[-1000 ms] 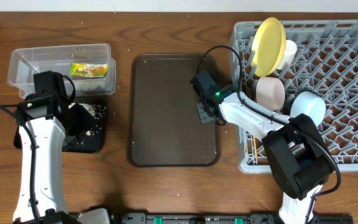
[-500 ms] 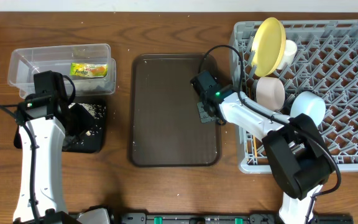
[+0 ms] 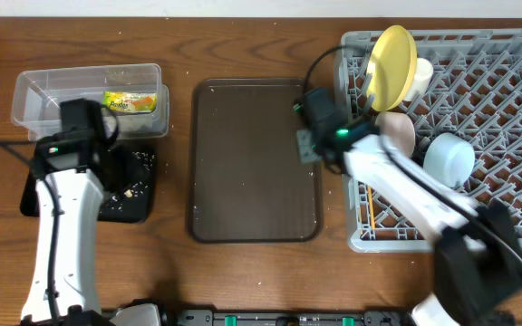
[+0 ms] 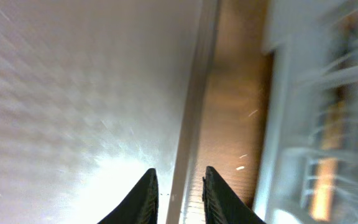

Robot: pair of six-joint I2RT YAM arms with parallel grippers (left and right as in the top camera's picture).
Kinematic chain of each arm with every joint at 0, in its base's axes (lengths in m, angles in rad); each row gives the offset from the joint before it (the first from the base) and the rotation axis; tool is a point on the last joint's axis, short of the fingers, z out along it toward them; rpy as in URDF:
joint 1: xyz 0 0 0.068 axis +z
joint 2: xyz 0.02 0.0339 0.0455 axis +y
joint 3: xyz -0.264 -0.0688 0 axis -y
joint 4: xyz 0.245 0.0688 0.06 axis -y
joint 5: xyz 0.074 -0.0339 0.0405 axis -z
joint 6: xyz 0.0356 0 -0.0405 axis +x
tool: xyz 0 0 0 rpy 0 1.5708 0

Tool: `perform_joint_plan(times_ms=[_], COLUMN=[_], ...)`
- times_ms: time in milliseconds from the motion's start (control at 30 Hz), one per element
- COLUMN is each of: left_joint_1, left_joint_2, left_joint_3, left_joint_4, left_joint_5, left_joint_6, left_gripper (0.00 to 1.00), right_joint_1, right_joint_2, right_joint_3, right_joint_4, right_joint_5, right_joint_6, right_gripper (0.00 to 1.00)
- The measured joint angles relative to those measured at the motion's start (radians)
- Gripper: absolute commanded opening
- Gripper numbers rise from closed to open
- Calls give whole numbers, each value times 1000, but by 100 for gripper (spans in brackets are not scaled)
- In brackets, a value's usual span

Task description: Sort waste into correct bins and load items into the dishwasher rack

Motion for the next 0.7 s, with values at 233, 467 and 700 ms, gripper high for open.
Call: perform_joint_plan(times_ms=[233, 467, 700], left_joint_1=[-225, -303, -291], left_joint_2=[0, 0, -55], left_joint_3=[0, 0, -22], left_joint_4=[50, -92, -145], left_joint_5=[4, 4, 4], left_joint_6=[126, 181, 182], left_gripper=[64, 62, 62], right_joint_1=[-176, -368, -401], right_joint_2=[-184, -199, -225], right_joint_3=[13, 13, 8], right_joint_4=[-64, -306, -425], right_joint_5=[-152, -278, -292], right_joint_6=[-58, -92, -107], right_gripper=[62, 68, 69])
